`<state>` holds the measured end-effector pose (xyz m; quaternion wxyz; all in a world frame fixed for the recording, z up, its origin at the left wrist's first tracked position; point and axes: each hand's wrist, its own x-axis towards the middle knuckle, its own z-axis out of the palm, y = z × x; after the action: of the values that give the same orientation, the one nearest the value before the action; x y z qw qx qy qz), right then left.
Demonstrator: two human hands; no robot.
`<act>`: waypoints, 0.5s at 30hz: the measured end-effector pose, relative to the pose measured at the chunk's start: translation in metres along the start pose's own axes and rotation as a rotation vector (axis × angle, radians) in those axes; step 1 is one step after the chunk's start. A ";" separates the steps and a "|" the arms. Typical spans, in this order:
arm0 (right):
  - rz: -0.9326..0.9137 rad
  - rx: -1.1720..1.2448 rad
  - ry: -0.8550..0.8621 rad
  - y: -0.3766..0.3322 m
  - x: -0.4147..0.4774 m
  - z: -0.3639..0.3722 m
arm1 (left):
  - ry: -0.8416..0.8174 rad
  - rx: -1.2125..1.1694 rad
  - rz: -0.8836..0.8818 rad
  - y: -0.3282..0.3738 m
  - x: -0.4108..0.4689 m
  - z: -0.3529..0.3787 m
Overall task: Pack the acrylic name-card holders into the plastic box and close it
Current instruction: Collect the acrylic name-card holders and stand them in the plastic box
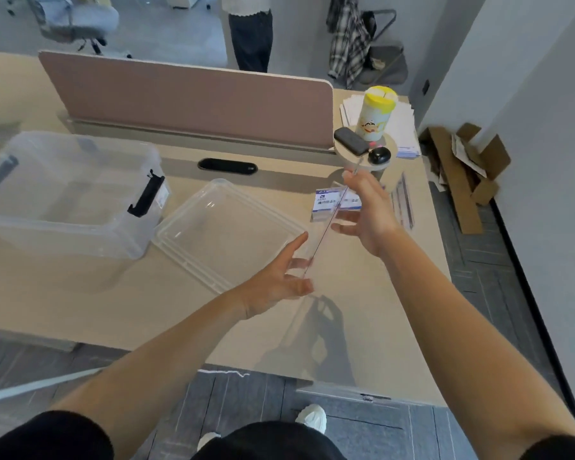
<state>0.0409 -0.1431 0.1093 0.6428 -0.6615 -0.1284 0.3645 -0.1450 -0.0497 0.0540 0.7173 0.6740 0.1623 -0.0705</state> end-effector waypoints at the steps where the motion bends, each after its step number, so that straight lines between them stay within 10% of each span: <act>1: -0.016 -0.009 -0.021 -0.004 -0.002 0.017 | 0.019 -0.010 0.017 -0.001 -0.011 -0.009; 15: -0.059 -0.130 -0.242 -0.017 -0.033 0.294 | 0.472 -0.233 0.299 -0.028 -0.181 -0.166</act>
<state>-0.1671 0.0603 0.1633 0.5888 -0.6489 -0.2475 0.4136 -0.3468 0.0915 0.0801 0.7348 0.6011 0.2303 0.2136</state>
